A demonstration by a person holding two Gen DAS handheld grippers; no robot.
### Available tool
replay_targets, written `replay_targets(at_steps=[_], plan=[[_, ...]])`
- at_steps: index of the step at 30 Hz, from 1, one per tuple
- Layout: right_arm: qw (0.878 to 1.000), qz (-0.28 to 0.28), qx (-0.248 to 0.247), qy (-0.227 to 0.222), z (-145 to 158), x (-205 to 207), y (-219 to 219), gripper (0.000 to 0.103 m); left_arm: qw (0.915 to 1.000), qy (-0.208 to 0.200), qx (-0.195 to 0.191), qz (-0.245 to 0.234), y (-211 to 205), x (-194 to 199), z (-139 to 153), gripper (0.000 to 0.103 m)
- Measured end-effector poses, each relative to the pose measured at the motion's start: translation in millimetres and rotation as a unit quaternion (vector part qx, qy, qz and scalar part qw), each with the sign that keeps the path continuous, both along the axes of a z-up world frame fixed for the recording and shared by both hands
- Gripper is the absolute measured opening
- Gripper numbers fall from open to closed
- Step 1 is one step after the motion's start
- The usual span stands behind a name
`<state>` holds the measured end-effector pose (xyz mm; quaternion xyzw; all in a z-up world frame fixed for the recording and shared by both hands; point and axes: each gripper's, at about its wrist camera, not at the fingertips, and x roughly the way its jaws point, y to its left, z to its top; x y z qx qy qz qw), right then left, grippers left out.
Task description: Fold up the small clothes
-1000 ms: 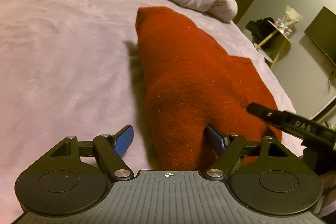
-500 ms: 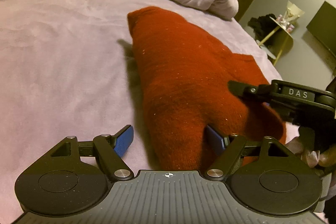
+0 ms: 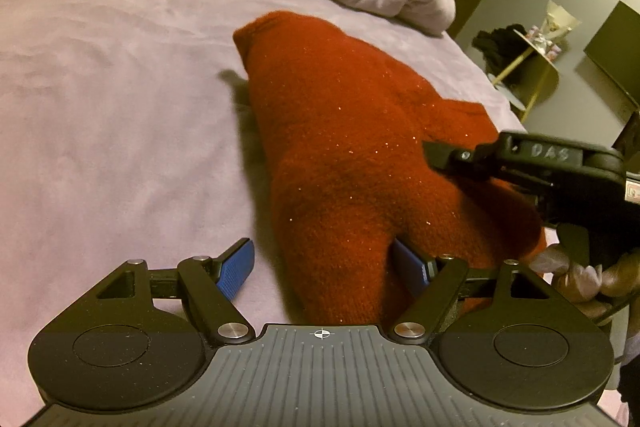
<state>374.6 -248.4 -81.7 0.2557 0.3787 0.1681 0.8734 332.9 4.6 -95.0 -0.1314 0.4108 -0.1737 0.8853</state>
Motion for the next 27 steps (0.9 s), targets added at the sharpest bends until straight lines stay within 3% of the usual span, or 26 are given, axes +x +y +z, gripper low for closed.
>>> replay_targets(at_steps=[2,5,8,10,14,17,25,27], plan=[[0.997,0.008,-0.074,-0.029,12.8,-4.5,14.8,0.026,0.9998,-0.016,0.012,-0.005,-2.0,-13.7,9.3,0.081],[0.981,0.01,-0.167,-0.093,39.3,-18.1,34.2,0.023,0.9977,-0.044,0.03,-0.041,-13.4,-41.0,16.9,0.083],[0.971,0.002,-0.197,-0.133,62.5,-28.2,42.9,0.022,0.9933,-0.051,0.08,-0.067,-34.8,-50.2,9.4,0.083],[0.965,0.001,-0.209,-0.156,76.1,-38.2,45.0,0.021,0.9909,-0.044,0.114,-0.056,-44.9,-46.4,2.1,0.08],[0.949,-0.018,-0.246,-0.195,90.7,-63.5,34.0,0.021,0.9976,-0.016,0.067,-0.009,-35.9,-36.3,-0.2,0.083],[0.944,-0.041,-0.264,-0.194,87.1,-72.7,13.9,0.021,0.9993,-0.007,0.036,0.003,-29.7,-35.6,-0.7,0.083],[0.95,-0.109,-0.259,-0.134,35.3,-77.5,-41.3,0.021,0.9991,-0.001,0.042,-0.011,-42.1,-38.0,2.8,0.083],[0.946,-0.113,-0.275,-0.126,23.5,-77.6,-44.9,0.021,0.9989,0.002,0.044,-0.015,-43.2,-35.3,0.9,0.083]])
